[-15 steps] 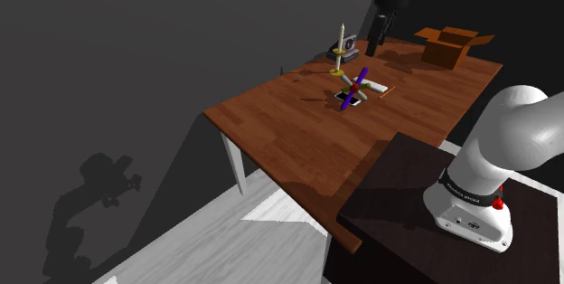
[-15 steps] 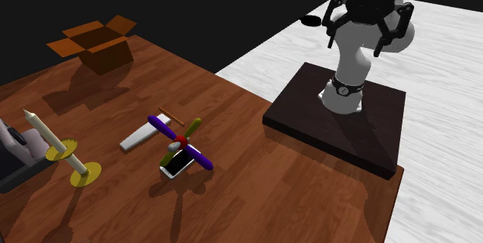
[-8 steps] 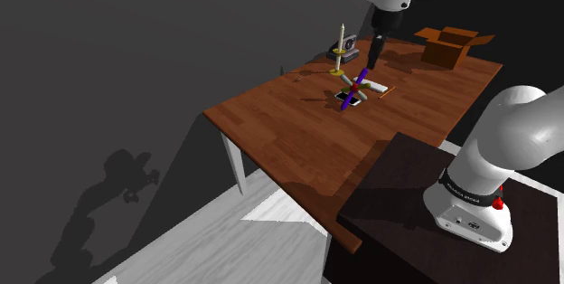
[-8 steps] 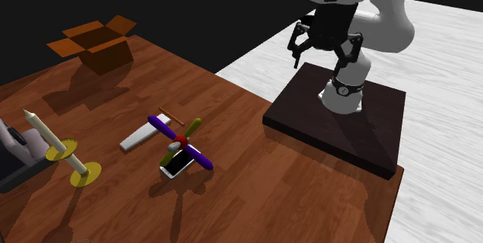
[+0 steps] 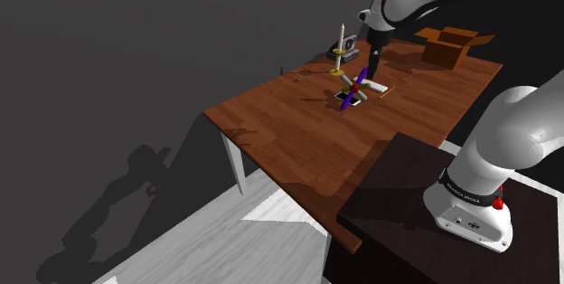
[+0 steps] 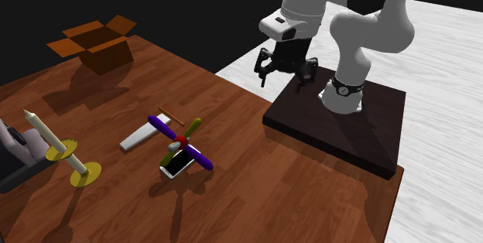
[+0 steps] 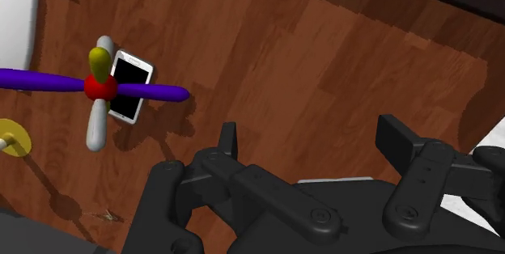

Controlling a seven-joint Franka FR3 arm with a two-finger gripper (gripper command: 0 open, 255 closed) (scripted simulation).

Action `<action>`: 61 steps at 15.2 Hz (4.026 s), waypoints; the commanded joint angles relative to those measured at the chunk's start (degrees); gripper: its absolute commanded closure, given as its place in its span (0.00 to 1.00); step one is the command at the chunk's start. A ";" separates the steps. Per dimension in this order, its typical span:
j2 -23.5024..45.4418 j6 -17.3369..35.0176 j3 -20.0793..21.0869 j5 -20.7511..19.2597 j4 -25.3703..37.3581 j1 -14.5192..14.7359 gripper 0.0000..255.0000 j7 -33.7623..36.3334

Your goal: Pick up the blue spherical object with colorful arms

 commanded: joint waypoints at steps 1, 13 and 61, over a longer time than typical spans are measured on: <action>4.06 3.28 -1.93 -1.29 0.91 -0.40 0.00 -3.13; 29.85 20.18 -9.34 -1.42 10.99 -2.26 0.00 -20.77; 61.23 26.05 -5.93 4.44 39.76 -12.74 1.00 -41.32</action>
